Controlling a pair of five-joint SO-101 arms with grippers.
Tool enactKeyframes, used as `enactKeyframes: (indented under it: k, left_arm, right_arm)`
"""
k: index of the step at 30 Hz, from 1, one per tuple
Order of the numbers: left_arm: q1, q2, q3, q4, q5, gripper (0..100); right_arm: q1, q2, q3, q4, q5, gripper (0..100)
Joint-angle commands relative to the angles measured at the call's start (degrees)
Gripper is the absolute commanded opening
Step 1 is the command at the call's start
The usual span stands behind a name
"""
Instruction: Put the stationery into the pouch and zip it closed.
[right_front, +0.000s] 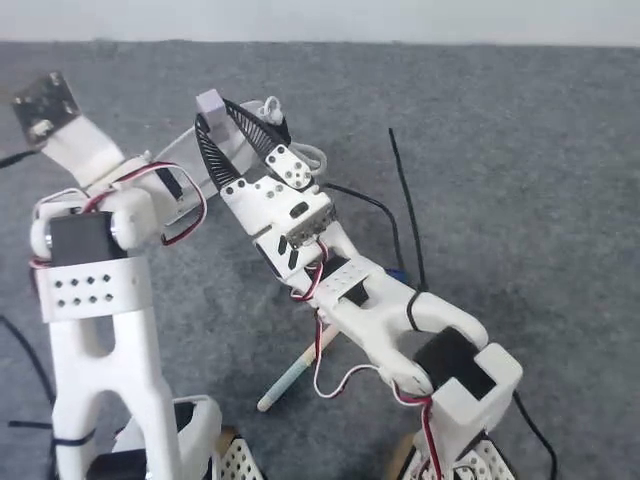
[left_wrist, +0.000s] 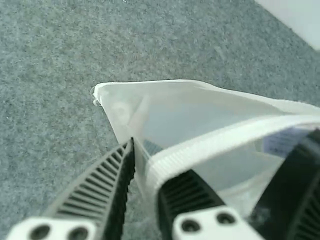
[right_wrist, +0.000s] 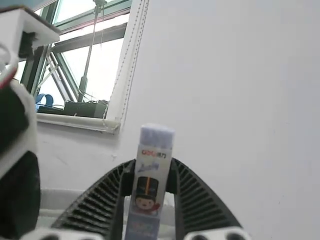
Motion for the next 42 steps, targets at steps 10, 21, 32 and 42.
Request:
enactKeyframes:
  k: [10, 21, 32, 42]
  left_arm:
    - [0.0, -0.8, 0.0, -1.5, 0.9, 1]
    - [-0.1, -0.8, 0.0, -1.5, 0.9, 1]
    - [-0.2, -0.8, 0.0, -1.5, 0.9, 1]
    - [-0.2, -0.8, 0.0, -1.5, 0.9, 1]
  right_arm:
    - [-0.4, 2.9, 4.0, 0.3, 1.3, 0.7]
    - [-3.5, -10.3, 16.7, 0.7, 1.3, 0.7]
    - [-3.6, -10.2, 17.4, 0.8, 1.4, 1.1]
    - [-3.9, -10.9, 19.6, 0.5, 6.2, 20.0]
